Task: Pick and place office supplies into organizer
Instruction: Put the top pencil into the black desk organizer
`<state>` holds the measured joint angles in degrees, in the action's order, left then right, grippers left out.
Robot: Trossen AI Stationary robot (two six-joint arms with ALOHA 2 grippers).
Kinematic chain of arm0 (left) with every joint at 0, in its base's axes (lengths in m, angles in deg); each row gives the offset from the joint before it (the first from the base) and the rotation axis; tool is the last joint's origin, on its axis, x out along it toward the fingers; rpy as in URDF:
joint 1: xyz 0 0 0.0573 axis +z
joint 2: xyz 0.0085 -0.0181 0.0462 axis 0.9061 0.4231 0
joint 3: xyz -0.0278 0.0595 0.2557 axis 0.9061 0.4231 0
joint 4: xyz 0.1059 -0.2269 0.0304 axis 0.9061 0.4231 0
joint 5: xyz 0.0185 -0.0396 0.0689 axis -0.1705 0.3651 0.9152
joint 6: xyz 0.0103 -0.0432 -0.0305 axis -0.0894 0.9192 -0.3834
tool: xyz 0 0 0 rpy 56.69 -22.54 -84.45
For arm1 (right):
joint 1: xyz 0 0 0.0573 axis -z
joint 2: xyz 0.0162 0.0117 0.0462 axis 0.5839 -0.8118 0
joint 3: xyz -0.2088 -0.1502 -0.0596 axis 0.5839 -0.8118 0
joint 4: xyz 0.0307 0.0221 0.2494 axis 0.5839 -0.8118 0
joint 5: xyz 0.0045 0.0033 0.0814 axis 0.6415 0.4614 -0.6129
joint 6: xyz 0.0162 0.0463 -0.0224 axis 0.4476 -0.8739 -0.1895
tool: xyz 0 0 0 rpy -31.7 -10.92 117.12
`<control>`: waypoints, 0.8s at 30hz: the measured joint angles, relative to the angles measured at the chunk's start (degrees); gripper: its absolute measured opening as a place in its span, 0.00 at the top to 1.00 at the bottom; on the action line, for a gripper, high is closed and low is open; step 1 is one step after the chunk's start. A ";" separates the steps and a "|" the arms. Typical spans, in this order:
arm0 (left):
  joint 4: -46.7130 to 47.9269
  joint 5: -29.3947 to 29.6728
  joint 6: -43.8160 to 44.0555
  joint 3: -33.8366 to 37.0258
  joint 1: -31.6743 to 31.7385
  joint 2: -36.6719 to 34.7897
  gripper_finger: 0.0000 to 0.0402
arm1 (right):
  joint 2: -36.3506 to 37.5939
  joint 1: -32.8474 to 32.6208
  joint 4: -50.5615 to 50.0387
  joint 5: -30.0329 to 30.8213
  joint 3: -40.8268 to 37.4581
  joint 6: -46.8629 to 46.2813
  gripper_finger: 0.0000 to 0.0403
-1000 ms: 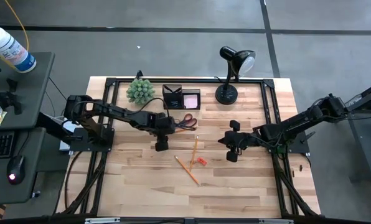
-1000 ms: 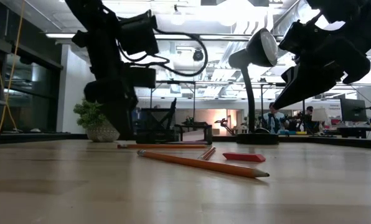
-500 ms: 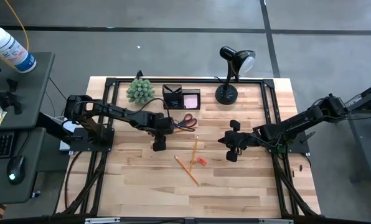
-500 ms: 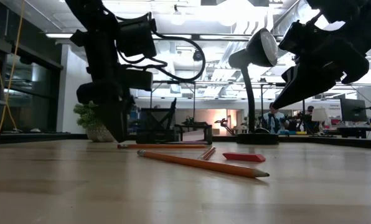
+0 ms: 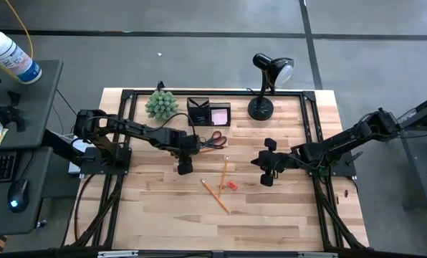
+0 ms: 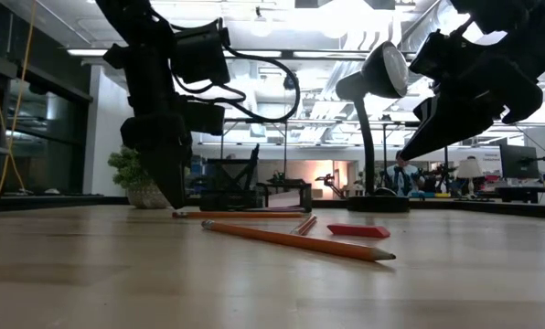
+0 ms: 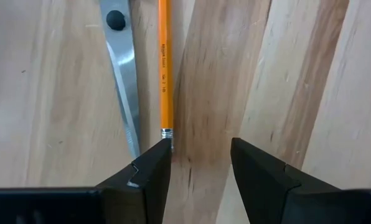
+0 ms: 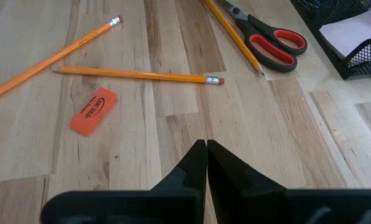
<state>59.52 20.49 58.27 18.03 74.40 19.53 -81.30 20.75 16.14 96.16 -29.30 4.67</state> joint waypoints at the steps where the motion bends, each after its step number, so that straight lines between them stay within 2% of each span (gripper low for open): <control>1: 0.00 -0.28 0.03 0.00 0.00 0.00 0.61 | 0.00 0.00 0.01 0.00 0.00 0.00 0.98; 7: 0.00 -0.67 0.04 0.00 0.16 0.00 0.61 | 0.00 -0.02 0.02 0.50 0.00 0.02 0.98; 19: -0.20 -4.12 -0.05 0.00 6.09 0.00 0.61 | 0.00 -0.02 0.00 0.90 0.00 0.02 0.98; 24: -0.33 -4.95 -0.48 0.00 6.32 0.00 0.61 | 0.00 -0.02 0.00 0.87 0.00 0.02 0.98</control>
<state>59.19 15.54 57.79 18.03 80.72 19.53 -81.30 20.72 16.14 97.03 -29.30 4.70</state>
